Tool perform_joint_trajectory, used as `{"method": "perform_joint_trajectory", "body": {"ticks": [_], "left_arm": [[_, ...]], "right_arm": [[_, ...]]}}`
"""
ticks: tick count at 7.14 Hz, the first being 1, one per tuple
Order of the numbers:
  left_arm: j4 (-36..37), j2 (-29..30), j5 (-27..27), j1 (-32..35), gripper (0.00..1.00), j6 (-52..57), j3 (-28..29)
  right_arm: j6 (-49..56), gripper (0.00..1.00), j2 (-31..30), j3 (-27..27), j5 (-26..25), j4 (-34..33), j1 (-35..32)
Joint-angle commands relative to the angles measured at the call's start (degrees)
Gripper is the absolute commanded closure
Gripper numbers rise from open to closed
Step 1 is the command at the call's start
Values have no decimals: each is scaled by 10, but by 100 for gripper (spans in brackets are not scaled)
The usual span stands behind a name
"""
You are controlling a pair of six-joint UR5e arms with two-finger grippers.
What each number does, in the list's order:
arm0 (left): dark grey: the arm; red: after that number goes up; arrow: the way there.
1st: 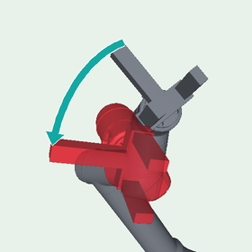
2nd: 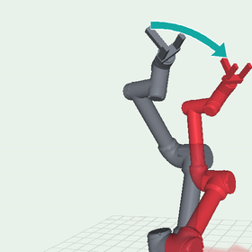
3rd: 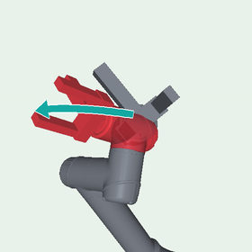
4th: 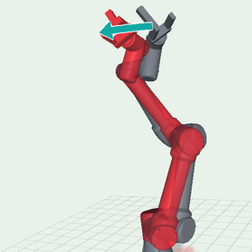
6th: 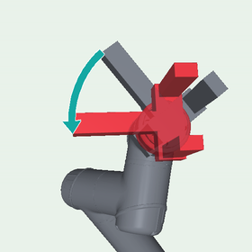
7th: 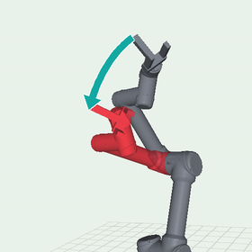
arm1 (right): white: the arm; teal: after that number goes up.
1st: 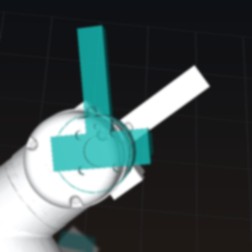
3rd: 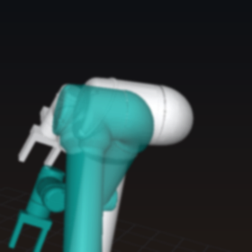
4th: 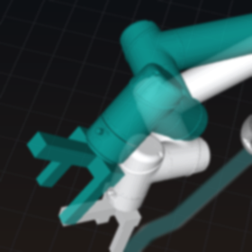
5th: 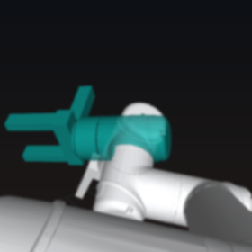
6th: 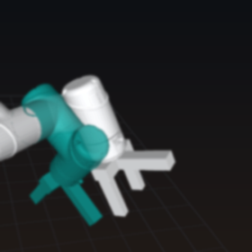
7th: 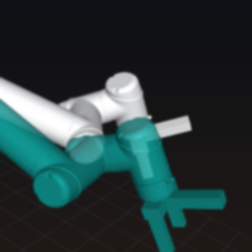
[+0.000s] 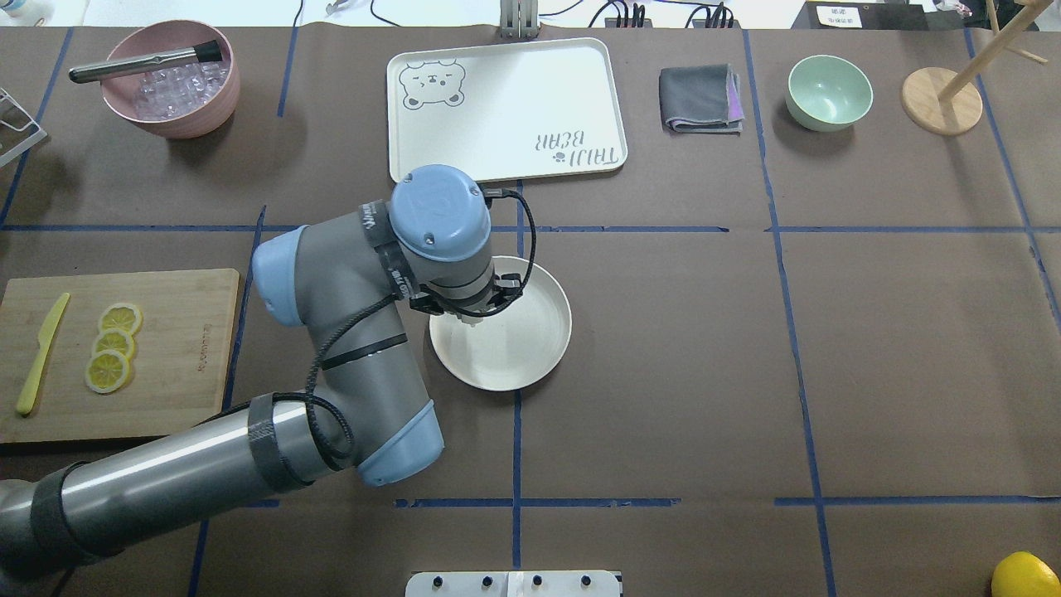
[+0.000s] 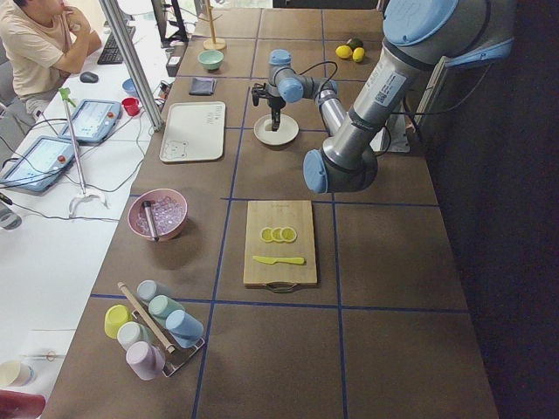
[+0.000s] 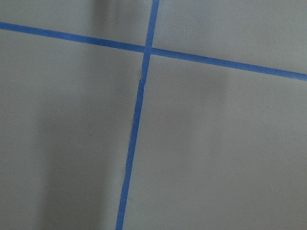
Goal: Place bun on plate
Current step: 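Lower the bun onto the plate, open the left gripper and lift away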
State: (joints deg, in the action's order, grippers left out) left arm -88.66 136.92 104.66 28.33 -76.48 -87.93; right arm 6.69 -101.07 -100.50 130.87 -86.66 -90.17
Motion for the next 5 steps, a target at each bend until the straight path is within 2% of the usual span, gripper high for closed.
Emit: {"method": "perform_joint_trajectory", "body": {"ticks": [1,2,5], "left_arm": [[-16,13,-2,-13,28,5,28],[-16,12,-2,-13,0,5,28],[-6,12,4,-9,0,22,14]], "right_arm": [[-1,0,0,0,0,0,0],[0,0,-1,0,0,0,0],[-2,0,0,0,0,0,0]]}}
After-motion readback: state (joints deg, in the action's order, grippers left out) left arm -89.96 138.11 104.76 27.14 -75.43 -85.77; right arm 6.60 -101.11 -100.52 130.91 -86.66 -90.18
